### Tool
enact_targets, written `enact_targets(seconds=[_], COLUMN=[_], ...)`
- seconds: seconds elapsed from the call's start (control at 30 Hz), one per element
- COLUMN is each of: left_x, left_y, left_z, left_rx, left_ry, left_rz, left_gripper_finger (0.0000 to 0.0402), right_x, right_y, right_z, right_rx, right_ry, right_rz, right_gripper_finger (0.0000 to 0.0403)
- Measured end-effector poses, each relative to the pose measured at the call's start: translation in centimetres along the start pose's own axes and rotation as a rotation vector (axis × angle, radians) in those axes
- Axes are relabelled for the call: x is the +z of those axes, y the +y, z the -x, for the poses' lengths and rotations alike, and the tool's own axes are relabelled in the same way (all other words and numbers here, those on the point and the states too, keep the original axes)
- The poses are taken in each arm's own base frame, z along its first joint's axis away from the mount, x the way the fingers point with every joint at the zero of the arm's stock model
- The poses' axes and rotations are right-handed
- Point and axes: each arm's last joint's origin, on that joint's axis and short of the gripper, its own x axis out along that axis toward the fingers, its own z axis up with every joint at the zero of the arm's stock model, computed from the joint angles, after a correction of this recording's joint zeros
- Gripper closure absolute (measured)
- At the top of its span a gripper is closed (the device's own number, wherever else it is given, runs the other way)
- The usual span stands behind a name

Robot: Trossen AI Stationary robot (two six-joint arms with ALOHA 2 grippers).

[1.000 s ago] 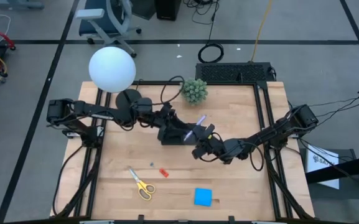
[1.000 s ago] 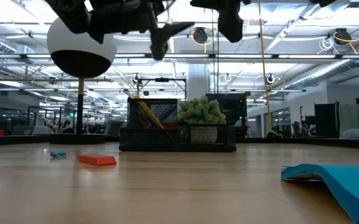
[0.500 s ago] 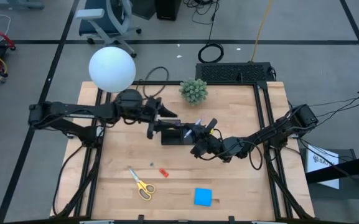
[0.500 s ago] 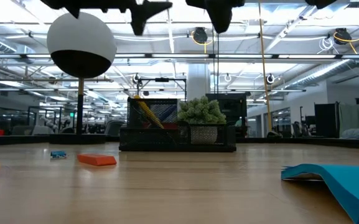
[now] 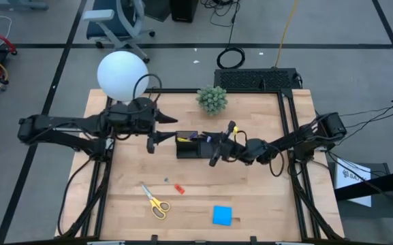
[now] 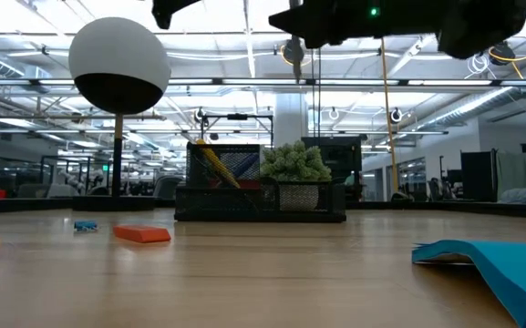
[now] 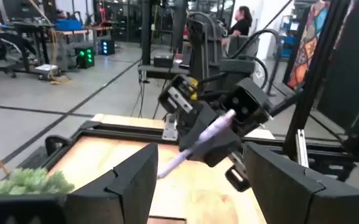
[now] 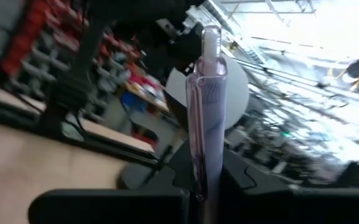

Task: Pick and place office supplies into organizer
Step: Put the purple pen into the desk organizer

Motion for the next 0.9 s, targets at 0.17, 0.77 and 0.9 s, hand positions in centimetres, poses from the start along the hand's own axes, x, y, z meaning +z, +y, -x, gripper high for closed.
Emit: enact_targets(seconds=[0.17,0.77,0.9], left_x=[-1.4,-1.8,-1.8], left_y=[0.1,0.5,0.5], left_z=[1.4,3.3,3.3], left_rx=[0.028,0.068,0.067], left_ry=[-0.042,-0.124,-0.126], left_rz=[-0.003,-0.001,-0.002], left_gripper_finger=[0.0158,0.0158,0.0158], right_x=[-1.1,-5.9,-7.3], right_y=[-1.0,-1.4,-0.7], right_z=[-0.8,-3.2,-3.4], right_rx=[0.072,0.165,0.148], right_ry=[-0.050,-0.109,-0.128], right_rz=[-0.162,-0.409,-0.460], right_gripper_finger=[0.0384,0.0384,0.0384])
